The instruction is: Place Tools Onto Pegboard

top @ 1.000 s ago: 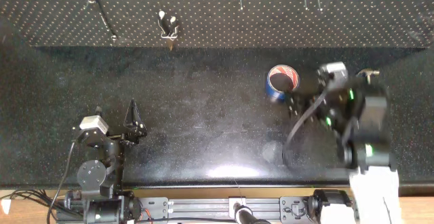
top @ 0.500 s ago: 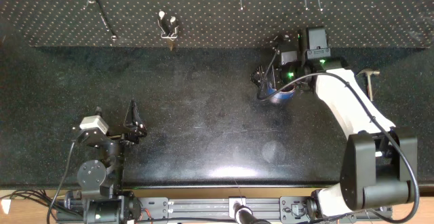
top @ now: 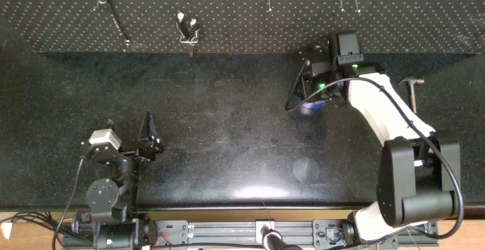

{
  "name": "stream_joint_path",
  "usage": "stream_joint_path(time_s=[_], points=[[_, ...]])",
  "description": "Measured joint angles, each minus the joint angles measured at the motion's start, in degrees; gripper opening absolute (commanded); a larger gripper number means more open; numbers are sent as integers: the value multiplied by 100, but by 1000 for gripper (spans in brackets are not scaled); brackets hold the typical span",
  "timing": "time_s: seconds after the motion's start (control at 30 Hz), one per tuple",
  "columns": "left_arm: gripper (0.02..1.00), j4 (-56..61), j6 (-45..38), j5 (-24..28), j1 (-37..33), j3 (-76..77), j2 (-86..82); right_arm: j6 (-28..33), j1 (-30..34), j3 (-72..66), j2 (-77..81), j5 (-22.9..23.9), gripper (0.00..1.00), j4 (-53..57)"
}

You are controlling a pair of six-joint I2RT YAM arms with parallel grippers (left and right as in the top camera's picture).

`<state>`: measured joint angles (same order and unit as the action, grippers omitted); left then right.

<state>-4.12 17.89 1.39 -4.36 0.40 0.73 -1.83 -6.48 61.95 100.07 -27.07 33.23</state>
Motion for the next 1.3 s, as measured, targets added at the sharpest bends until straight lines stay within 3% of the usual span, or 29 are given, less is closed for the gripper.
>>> stream_joint_path(time_s=[0.13,0.2,0.27,0.37,0.43,0.53,0.73,0.8,0.87,0.93,1.03,1.17,1.3], points=[[993,0,0,0,0,0,0,0,-13,15,-22,101,75,20],[993,0,0,0,0,0,0,-90,-39,-181,-345,225,75,-717],[993,4,0,0,0,4,-2,-490,-109,-1303,-1357,409,77,-2916],[993,-11,0,4,0,4,-11,-1727,-426,-3123,-2568,719,75,-6806],[993,-11,0,15,0,4,-7,-2109,-595,-3285,-2667,761,75,-7875],[993,-11,0,17,0,4,-7,-2813,-702,-2776,-2776,658,75,-8035],[993,-11,0,17,0,4,-7,-3438,-1303,-2393,-2809,387,77,-7954],[993,-11,0,15,0,4,-7,-3528,-1375,-2363,-2813,415,75,-7318],[993,-7,0,17,0,4,-7,-3569,-1373,-2271,-2826,758,77,-6618],[993,-11,0,17,0,4,-7,-3587,-1370,-2177,-2820,1676,77,-6116],[993,-11,0,17,0,4,-4,-3589,-1585,-1816,-2793,2579,75,-5888],[993,-11,0,17,0,4,-7,-3585,-2124,-1276,-2376,2809,77,-5890],[993,-11,0,17,0,4,-7,-3582,-2052,-1128,-2028,2870,75,-5877]])
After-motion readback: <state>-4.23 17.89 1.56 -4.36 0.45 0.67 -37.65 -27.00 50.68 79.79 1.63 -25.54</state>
